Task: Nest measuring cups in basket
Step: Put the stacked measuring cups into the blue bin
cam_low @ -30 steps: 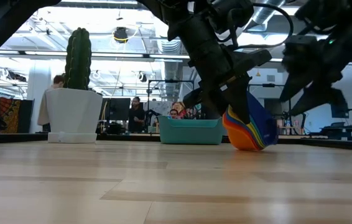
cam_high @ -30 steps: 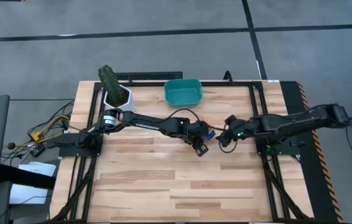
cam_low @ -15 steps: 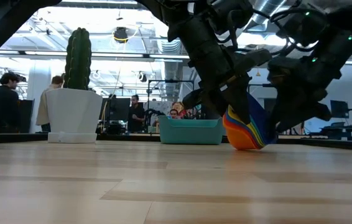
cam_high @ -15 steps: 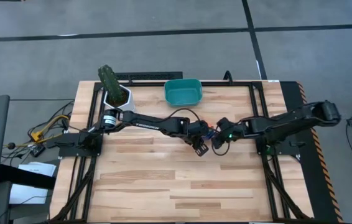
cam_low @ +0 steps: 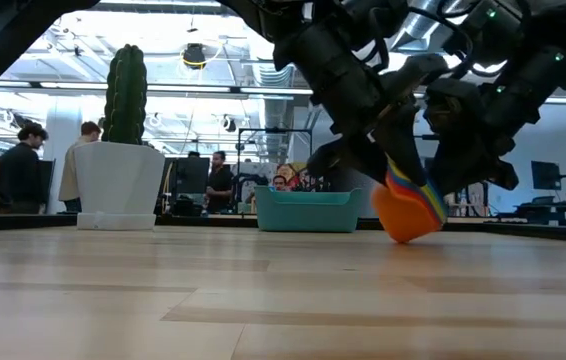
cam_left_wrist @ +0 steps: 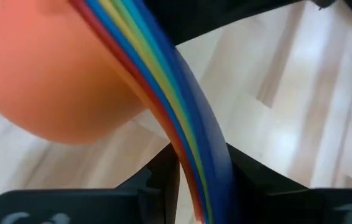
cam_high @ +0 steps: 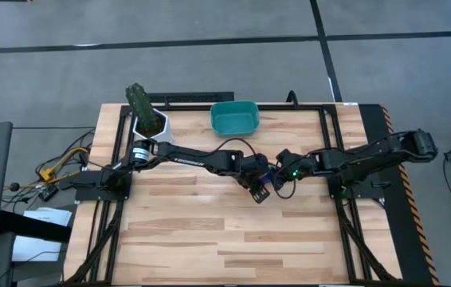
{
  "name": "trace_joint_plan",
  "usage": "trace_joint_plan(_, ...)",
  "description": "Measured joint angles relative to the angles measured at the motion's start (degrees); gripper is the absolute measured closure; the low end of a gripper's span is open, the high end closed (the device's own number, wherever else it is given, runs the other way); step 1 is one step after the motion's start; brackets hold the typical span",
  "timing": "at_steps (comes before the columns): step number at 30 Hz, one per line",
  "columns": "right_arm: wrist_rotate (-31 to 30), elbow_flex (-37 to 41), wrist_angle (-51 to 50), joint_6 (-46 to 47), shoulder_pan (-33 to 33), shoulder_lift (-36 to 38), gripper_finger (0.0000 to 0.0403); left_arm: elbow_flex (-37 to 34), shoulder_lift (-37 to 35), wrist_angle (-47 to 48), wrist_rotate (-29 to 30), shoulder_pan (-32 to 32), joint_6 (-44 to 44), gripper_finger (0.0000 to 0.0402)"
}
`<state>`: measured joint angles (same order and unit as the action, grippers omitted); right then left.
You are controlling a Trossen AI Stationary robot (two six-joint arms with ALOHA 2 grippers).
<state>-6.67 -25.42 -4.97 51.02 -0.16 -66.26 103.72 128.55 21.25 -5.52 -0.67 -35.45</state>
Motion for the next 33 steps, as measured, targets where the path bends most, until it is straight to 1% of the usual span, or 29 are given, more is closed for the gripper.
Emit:
trace_joint_plan(5, 3.21, -2.97, -4.04, -1.52, 0.0, -0.04, 0.0304, 0.0, 0.0, -1.72, -4.09, -0.12, -0.61, 0.0317)
trace_joint_plan(7, 4.47, -4.71, -7.36, -2.33, 0.0, -0.04, 0.0304, 0.0, 0.0, -1.93, -5.04, -0.29, -0.38, 0.0317)
trace_joint_plan(10, 6.06, -7.83, -13.15, -4.0, 0.1, -0.04, 0.0305, 0.0, 0.0, -3.5, -8.15, -0.51, -0.02, 0.0319)
trace_joint_plan(15, 9.44, -11.29, -20.05, -6.46, 0.15, -0.04, 0.0305, -0.02, 0.02, -5.37, -9.4, -0.96, 0.49, 0.0337)
trace_joint_plan(18, 10.5, -11.57, -21.09, -6.51, 0.78, -0.02, 0.0305, -0.04, 0.08, -5.37, -9.72, -0.96, 0.44, 0.0351)
trace_joint_plan(20, 11.18, -11.57, -21.36, -6.26, 1.49, -0.04, 0.0305, -0.13, 0.11, -5.64, -10.91, -0.97, 0.39, 0.0358)
trace_joint_plan(23, 13.14, -11.56, -22.48, -4.9, 2.97, -0.04, 0.0305, -1.87, 1.18, -11.56, -15.24, -1.23, -2.37, 0.0363)
trace_joint_plan(24, 13.5, -11.53, -22.33, -4.29, 3.57, -0.14, 0.0305, -2.11, 1.42, -12.2, -16.68, -1.32, -3.2, 0.0363)
trace_joint_plan(29, 13.0, -11.59, -23.04, -2.29, 6.29, -0.27, 0.0305, -2.23, 3.13, -13.85, -19.03, -2.12, -4.54, 0.0346)
trace_joint_plan(31, 12.7, -11.62, -23.33, -1.99, 6.81, -0.64, 0.0305, -2.05, 3.44, -15.51, -17.82, -2.42, -4.65, 0.0339)
trace_joint_plan(33, 12.64, -11.62, -23.47, -1.96, 7.05, -0.6, 0.0305, -2.09, 3.5, -15.13, -17.46, -2.41, -4.71, 0.0335)
